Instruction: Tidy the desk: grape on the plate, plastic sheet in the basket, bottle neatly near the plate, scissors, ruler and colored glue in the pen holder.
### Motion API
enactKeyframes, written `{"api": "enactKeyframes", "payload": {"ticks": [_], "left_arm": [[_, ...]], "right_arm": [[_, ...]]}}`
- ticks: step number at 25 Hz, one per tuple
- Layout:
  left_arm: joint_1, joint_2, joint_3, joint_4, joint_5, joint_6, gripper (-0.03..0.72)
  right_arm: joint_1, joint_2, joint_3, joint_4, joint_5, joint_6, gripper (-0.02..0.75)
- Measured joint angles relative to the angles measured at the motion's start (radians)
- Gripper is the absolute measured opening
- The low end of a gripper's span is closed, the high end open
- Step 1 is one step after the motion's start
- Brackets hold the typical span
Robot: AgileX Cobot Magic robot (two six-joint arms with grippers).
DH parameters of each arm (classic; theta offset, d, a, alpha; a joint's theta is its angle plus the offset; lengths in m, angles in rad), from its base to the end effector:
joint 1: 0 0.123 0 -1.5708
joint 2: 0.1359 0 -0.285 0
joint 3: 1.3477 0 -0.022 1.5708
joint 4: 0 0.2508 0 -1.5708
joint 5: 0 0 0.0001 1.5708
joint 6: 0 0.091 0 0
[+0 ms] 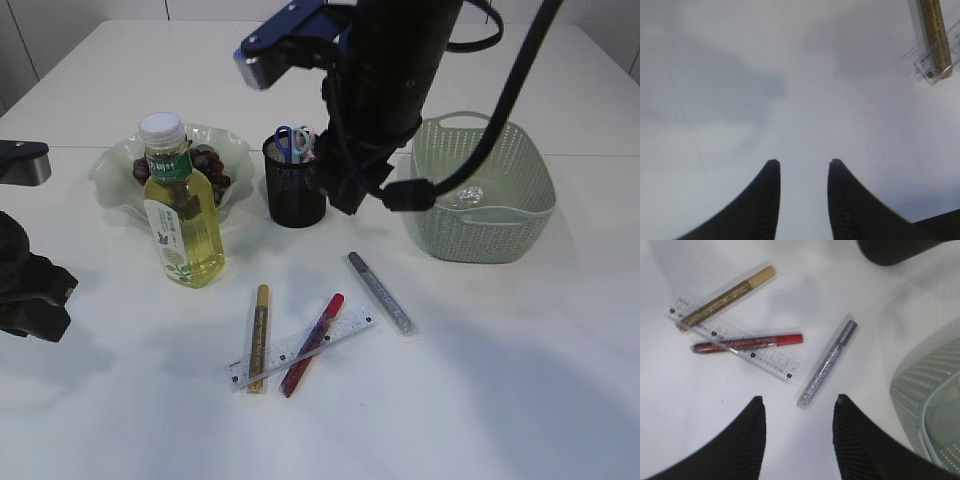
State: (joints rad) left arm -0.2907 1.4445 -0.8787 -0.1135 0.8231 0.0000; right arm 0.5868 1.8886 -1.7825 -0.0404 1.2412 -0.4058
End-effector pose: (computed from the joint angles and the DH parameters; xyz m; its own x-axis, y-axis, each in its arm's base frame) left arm 0.2467 -0.0817 0.2246 -0.9437 0.2020 -0.2620 0.2348 0.9668 -0.1005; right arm 0.3382 0.2207 0.3098 -0.5032 -0.8227 -0.2647 -0.8190 0.5517 -0.1577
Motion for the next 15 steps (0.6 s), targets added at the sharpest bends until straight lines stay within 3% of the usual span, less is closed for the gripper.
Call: {"api": "enactKeyframes", "payload": {"ticks": [8, 15], "left_arm": [[0.0, 0.0, 0.0, -0.064, 0.027, 0.0, 0.239], [0.0, 0.0, 0.0, -0.064, 0.027, 0.0, 0.239]], "right_arm": [[0.056, 0.006, 0.065, 0.04, 0.0, -0.344, 0.357], [0.135, 0.104, 0.066, 0.062, -0.005, -0.409, 0.357]]}}
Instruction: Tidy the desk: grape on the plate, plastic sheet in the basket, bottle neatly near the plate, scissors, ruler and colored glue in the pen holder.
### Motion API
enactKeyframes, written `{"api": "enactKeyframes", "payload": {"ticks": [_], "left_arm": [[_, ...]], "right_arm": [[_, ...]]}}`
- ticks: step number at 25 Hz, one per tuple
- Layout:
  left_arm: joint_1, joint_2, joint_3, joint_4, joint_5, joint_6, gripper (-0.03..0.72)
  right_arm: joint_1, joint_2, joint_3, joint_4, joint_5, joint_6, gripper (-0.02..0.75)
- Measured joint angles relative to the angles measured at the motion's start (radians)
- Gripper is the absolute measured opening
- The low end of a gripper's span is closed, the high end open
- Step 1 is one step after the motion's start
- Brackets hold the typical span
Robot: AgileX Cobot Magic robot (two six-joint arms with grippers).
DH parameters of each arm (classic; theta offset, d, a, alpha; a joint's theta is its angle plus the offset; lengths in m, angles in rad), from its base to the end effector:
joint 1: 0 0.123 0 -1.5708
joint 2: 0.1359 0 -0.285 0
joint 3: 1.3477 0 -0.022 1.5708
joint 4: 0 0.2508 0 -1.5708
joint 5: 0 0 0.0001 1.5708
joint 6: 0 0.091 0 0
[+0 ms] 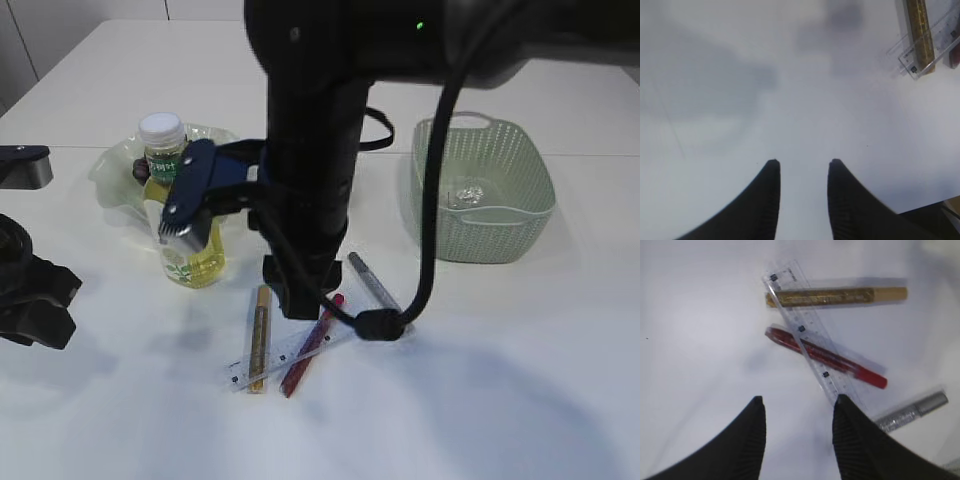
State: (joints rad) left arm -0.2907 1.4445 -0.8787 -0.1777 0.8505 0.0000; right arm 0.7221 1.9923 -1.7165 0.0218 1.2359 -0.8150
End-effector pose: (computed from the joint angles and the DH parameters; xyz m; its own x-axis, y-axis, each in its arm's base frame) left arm 0.2434 -0.0854 0.2246 -0.9590 0.1652 -0.2301 0.2041 0.9663 -0.1569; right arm 0.3097 0.2753 0.2494 -0.0338 -0.9927 -0.1155 -0.9948 0.0445 -0.0913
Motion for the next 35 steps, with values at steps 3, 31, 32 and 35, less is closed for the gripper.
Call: {"api": "enactKeyframes", "payload": {"ticks": [3, 31, 32, 35], "left_arm": [[0.0, 0.0, 0.0, 0.0, -0.002, 0.0, 0.239], [0.0, 0.0, 0.0, -0.018, -0.045, 0.0, 0.239], [0.0, 0.0, 0.0, -0.018, -0.045, 0.0, 0.239], [0.0, 0.0, 0.0, -0.018, -0.045, 0.0, 0.239]], "right_arm": [[0.042, 0.038, 0.0, -0.01, -0.044, -0.057, 0.357], [0.082, 0.22, 0.0, -0.058, -0.202, -0.106, 0.461], [0.082, 0.22, 0.0, -0.06, -0.202, -0.106, 0.461], [0.082, 0.222, 0.0, -0.06, -0.204, -0.106, 0.461]]}}
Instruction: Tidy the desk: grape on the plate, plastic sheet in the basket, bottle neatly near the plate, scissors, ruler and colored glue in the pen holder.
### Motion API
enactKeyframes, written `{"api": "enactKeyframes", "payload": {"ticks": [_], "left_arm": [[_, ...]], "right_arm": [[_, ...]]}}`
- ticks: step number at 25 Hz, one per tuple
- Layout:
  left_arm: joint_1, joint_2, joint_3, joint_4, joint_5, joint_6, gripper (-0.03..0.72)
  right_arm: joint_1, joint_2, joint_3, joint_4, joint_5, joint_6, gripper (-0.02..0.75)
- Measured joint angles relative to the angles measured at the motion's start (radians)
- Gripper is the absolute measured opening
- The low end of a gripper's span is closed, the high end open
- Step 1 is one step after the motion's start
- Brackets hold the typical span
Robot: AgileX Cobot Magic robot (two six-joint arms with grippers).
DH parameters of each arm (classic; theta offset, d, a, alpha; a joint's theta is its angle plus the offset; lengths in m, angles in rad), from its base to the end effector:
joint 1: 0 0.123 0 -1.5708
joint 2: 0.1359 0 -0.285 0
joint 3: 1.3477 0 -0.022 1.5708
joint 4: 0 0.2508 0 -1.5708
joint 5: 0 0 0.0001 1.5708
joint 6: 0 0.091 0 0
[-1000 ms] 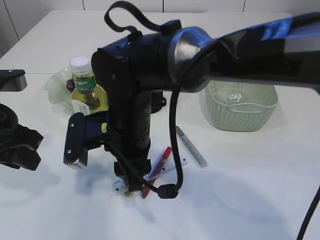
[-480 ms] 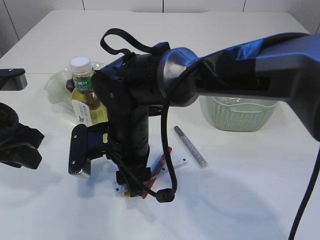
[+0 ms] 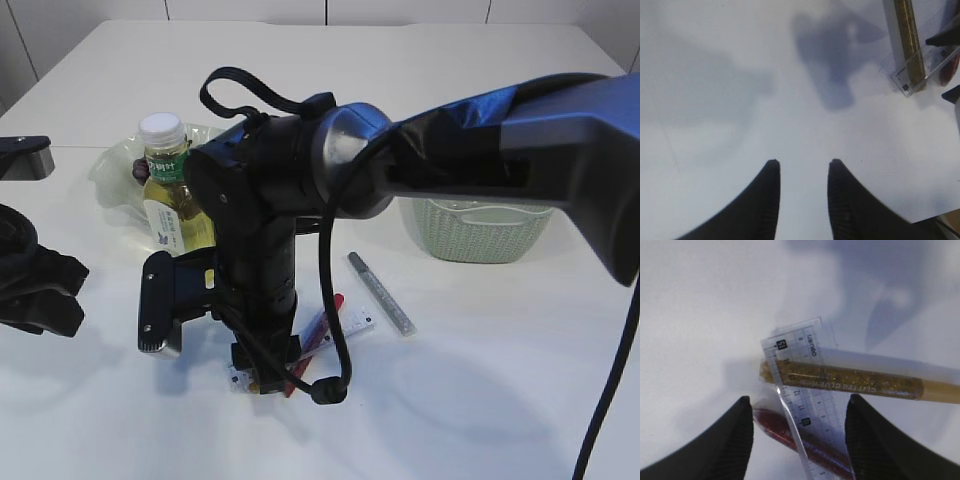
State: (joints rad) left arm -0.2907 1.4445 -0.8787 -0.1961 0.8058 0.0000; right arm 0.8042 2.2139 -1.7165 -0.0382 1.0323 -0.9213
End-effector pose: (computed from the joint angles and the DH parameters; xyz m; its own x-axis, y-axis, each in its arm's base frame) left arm 0.2470 -0.0873 0.2258 -0.9518 0.1439 -0.2707 0.1952 0.9654 -0.1730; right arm 0.3147 0.3225 0.1558 0.1741 -0.9835 -0.0493 -0.9783 -0.1670 -0.1228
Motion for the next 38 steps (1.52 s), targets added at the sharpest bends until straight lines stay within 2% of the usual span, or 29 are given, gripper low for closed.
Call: {"api": "enactKeyframes", "payload": {"ticks": [32, 38], "left_arm": [[0.0, 0.0, 0.0, 0.0, 0.0, 0.0, 0.239], [0.0, 0.0, 0.0, 0.0, 0.0, 0.0, 0.239]], "right_arm": [[0.0, 0.051, 0.0, -0.045, -0.029, -0.002, 0.462], [0.0, 0.051, 0.0, -0.05, -0.032, -0.004, 0.403]]}}
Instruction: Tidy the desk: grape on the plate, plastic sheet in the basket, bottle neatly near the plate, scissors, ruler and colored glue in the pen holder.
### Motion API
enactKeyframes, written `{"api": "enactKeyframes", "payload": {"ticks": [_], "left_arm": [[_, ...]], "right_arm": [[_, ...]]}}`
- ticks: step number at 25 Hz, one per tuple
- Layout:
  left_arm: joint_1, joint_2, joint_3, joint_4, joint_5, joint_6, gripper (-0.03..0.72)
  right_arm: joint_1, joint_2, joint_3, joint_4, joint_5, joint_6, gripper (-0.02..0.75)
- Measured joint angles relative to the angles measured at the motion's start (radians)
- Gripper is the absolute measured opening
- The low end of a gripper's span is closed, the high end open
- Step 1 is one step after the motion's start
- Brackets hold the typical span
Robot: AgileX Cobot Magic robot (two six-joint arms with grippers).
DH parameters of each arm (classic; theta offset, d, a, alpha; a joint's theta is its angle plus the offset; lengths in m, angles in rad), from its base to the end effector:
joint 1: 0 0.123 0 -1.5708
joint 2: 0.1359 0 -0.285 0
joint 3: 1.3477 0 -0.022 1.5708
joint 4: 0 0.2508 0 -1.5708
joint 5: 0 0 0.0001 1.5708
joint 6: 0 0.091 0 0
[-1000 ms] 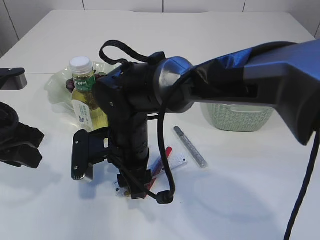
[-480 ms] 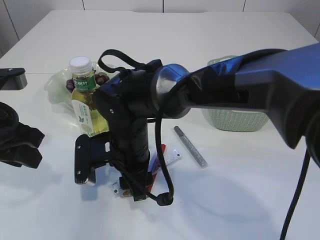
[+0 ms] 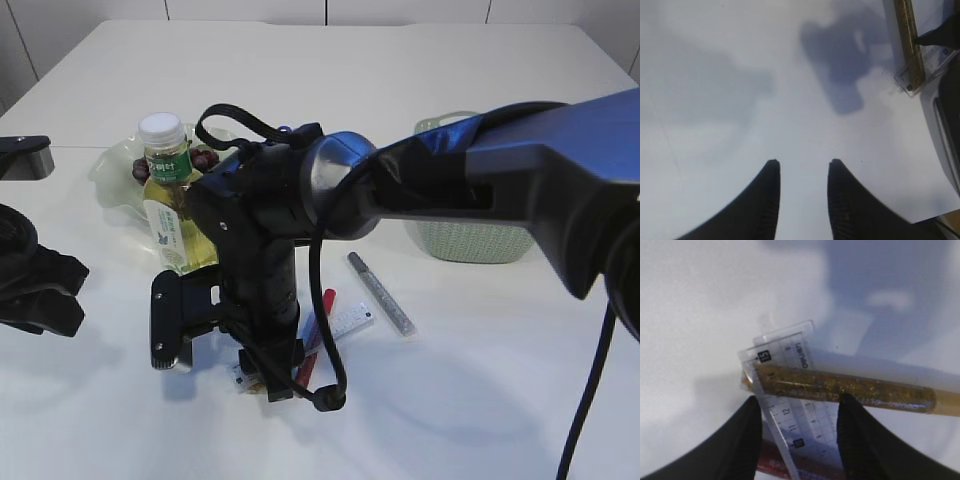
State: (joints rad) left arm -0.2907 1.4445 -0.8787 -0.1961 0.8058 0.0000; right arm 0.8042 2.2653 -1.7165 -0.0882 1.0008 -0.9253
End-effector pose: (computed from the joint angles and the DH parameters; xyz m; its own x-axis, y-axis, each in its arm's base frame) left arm 0.2470 -0.0873 0.2258 -0.9518 0.1439 -0.2707 0.1952 0.9654 -0.1730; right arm 0.3202 0.3228 0.1330 0.2010 -0.9796 -0.0009 -0.9710 -0.1991 -0.1324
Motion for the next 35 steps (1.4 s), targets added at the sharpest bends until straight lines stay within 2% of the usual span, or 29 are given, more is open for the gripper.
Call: {"api": "enactKeyframes", "payload": {"ticks": [9, 25, 29, 35], "left_arm": [[0.0, 0.0, 0.0, 0.0, 0.0, 0.0, 0.239], [0.0, 0.0, 0.0, -0.002, 0.0, 0.0, 0.239], [0.0, 0.0, 0.0, -0.002, 0.0, 0.0, 0.239], [0.0, 0.0, 0.0, -0.002, 0.0, 0.0, 0.239]], "right_arm": [[0.0, 0.0, 0.0, -0.008, 0.0, 0.0, 0.293], [0.0, 0.0, -0.006, -0.021, 0.0, 0.0, 0.288], [0.0, 0.0, -0.024, -0.021, 0.006, 0.0, 0.244], [0.0, 0.0, -0.025, -0.021, 0.023, 0.0, 0.236]]}}
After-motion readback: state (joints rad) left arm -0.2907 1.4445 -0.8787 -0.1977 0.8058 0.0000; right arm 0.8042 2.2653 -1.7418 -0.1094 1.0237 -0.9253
